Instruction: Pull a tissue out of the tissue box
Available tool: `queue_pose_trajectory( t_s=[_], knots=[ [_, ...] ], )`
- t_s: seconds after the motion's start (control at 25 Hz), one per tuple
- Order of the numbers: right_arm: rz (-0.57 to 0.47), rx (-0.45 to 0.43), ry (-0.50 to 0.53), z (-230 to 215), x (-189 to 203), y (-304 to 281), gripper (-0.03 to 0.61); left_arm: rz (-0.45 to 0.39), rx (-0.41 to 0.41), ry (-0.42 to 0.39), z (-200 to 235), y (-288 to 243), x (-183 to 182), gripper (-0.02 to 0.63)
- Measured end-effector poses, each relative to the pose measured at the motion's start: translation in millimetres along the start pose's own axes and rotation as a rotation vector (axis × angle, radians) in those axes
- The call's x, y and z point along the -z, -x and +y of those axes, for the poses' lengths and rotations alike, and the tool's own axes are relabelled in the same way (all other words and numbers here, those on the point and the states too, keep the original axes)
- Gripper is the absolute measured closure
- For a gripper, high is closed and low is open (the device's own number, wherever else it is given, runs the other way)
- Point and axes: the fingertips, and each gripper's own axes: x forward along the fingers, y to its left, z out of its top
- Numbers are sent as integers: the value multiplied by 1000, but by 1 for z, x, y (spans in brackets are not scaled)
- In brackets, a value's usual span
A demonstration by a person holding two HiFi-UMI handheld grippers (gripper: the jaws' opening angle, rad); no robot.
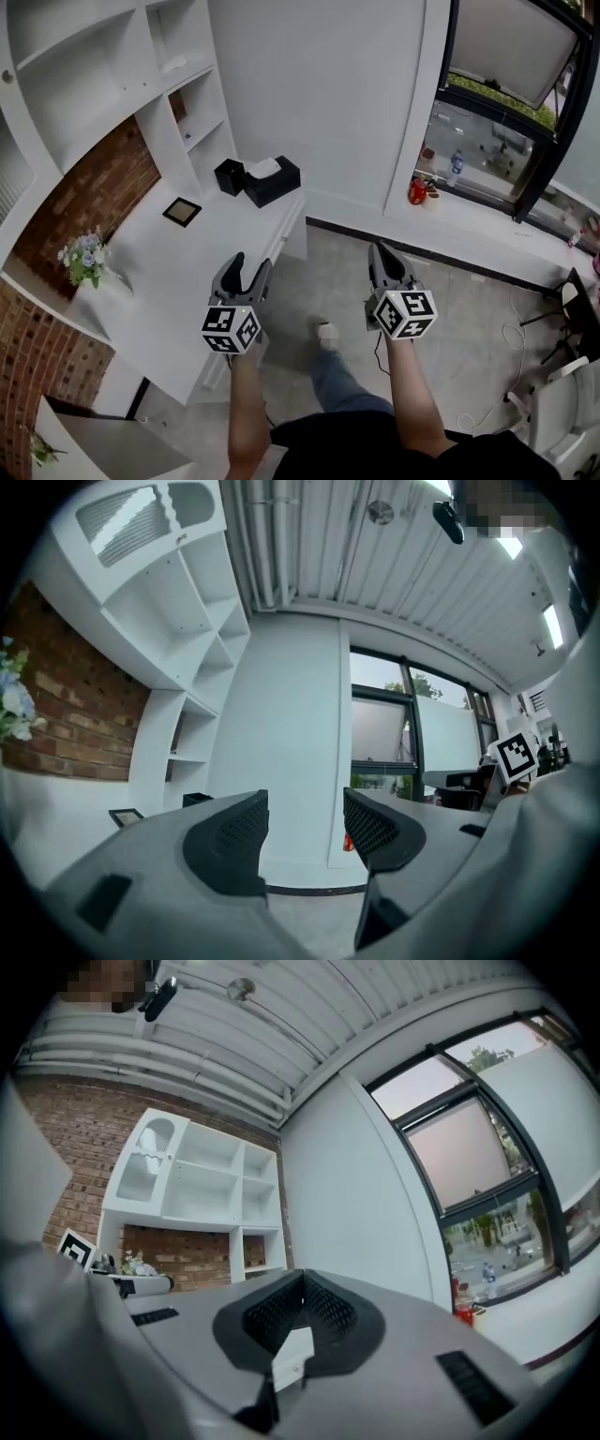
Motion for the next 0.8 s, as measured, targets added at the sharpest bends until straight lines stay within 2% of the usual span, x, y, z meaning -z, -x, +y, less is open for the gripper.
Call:
queue_pose_trajectory(
  t_s=[0.2,0.32,0.48,0.64,0.8],
  knots=[
    [43,-97,-29,-39,29,-124,580,37,-57,-20,52,-101,15,391],
    [69,-149,-61,-59,36,-207,580,76,-95,-68,82,-159,20,391],
    [111,-218,-83,-72,45,-304,580,90,-140,-65,124,-219,26,391],
    [134,-275,-89,-75,51,-368,580,130,-171,-66,157,-264,37,391],
    [148,-308,-85,-76,57,-407,580,166,-192,-60,184,-295,44,391]
  ],
)
